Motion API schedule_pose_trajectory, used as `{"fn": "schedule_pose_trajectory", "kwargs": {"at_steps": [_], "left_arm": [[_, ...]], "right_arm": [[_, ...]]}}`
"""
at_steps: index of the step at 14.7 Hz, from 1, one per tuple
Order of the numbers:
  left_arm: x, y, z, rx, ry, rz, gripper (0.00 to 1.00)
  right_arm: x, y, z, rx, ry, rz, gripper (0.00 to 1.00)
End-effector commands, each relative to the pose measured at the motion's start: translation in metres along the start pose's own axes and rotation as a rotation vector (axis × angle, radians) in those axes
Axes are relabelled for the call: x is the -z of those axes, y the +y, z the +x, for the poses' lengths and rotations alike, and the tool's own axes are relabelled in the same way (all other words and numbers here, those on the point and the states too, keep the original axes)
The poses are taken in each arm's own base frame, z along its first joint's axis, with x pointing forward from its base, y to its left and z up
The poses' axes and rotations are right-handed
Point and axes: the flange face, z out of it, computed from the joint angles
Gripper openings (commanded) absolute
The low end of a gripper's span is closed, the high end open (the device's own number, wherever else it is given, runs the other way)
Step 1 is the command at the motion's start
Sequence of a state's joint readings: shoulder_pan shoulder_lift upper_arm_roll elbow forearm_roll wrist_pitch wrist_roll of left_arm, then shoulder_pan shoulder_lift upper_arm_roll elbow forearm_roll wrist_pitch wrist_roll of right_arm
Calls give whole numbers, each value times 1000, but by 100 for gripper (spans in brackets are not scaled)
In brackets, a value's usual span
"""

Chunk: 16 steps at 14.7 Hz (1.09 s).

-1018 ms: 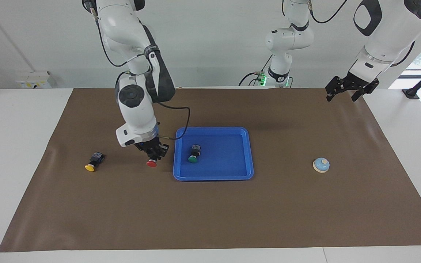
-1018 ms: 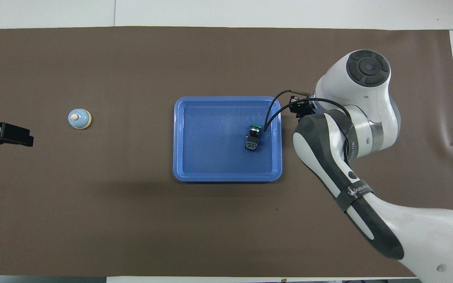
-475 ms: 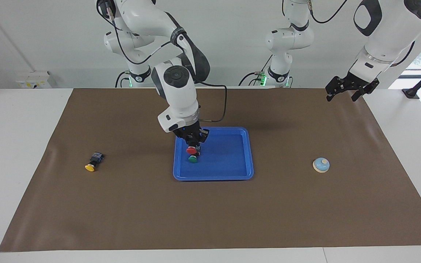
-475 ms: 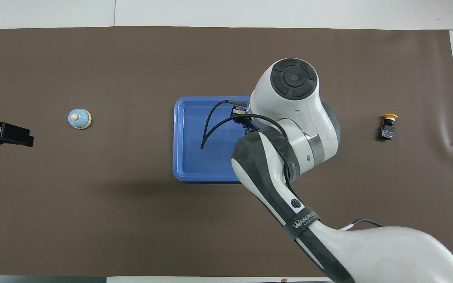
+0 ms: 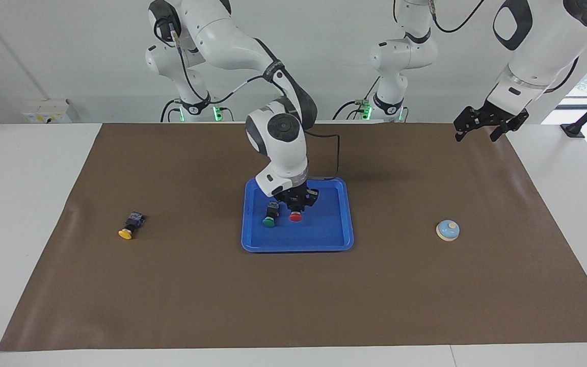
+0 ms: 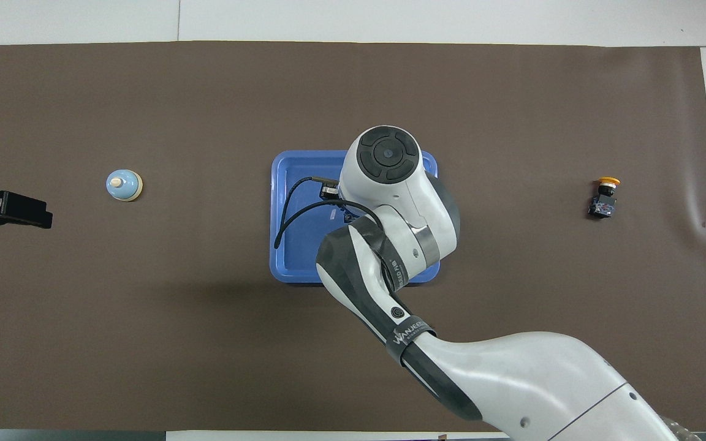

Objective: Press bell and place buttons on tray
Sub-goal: 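Place the red button in the tray beside the green button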

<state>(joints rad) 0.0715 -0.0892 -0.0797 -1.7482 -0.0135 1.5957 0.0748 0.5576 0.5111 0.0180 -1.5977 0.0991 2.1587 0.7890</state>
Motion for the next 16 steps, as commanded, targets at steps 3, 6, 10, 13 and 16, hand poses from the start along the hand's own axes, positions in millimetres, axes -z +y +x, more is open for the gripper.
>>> {"fn": "schedule_pose_trajectory", "kwargs": {"at_steps": [3,6,10,13,16], "left_arm": [[1,-2,-8,-7,4,-6,100],[1,-2,-8,-7,3,-7,100],[1,-2,-8,-7,4,-6,100],[1,-2,-8,-7,4,-6,100],[1,-2,-8,-9,4,-6,100]], "right_arm": [[-29,15,-5,-23,12,14,0],[-34,21,-10,-22,12,10,0],[-35,22,-11,-42,11,11,97],[-26,18,-9,-104,0,8,100],[20,24,6,-156,-12,0,100]]}}
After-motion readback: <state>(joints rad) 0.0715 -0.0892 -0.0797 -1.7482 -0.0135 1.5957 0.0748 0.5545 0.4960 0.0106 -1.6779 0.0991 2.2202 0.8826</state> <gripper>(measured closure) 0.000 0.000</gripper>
